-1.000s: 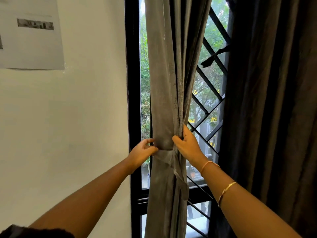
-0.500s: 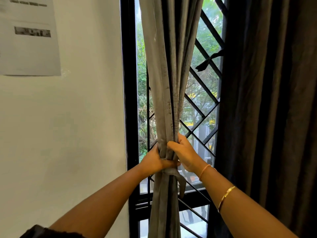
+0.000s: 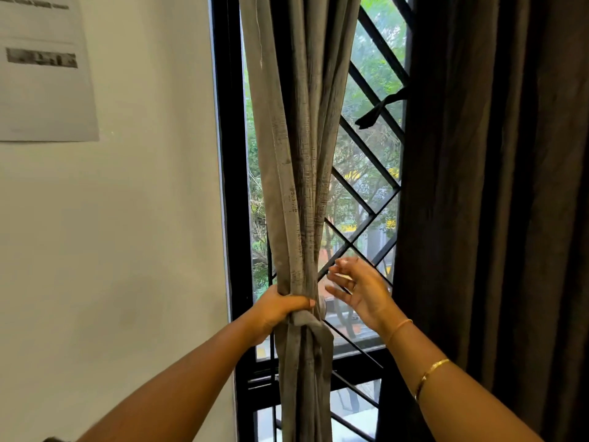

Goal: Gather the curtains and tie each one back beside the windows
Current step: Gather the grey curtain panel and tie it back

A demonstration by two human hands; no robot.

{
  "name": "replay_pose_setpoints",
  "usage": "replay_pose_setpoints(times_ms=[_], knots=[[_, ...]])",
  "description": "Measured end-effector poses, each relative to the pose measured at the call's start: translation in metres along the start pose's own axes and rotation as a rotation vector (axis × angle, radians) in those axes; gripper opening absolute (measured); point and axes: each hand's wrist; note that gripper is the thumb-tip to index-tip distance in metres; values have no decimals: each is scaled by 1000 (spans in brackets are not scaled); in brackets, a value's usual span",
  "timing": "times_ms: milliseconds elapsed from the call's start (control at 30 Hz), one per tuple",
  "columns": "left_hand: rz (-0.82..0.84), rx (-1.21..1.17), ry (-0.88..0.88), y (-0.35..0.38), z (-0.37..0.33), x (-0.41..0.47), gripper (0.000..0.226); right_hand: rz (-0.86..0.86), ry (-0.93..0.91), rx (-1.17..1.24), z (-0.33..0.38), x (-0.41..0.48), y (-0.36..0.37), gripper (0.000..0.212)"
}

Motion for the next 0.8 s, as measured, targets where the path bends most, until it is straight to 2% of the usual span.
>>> replay_pose_setpoints(times_ms=[100, 200, 300, 433, 600, 667, 800], knots=[[14, -14, 12, -1, 1, -1, 20, 262, 209, -220, -11, -8, 0, 15], [33, -25, 2, -3, 0, -2, 18, 381, 256, -202, -18, -15, 5, 12], [71, -58, -57, -6, -1, -3, 16, 346, 203, -149, -20, -16, 3, 16], [131, -78, -128, -12, -2, -2, 17, 255, 121, -226, -24, -19, 3, 18], [226, -59, -178, -21, -2, -6, 45, 137, -58, -299, -29, -29, 1, 5], [263, -72, -163, -24, -1, -8, 40, 98, -134, -324, -33, -36, -2, 9], [262, -79, -134, -27, 3, -9, 48, -46, -237, -333, -37, -46, -5, 9]])
Point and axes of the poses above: each hand's wrist, its own x-axis towards the middle knuckle, its own y-axis out of the palm, z = x × y, and after that the axes turned 10 degrees about -y, right-handed
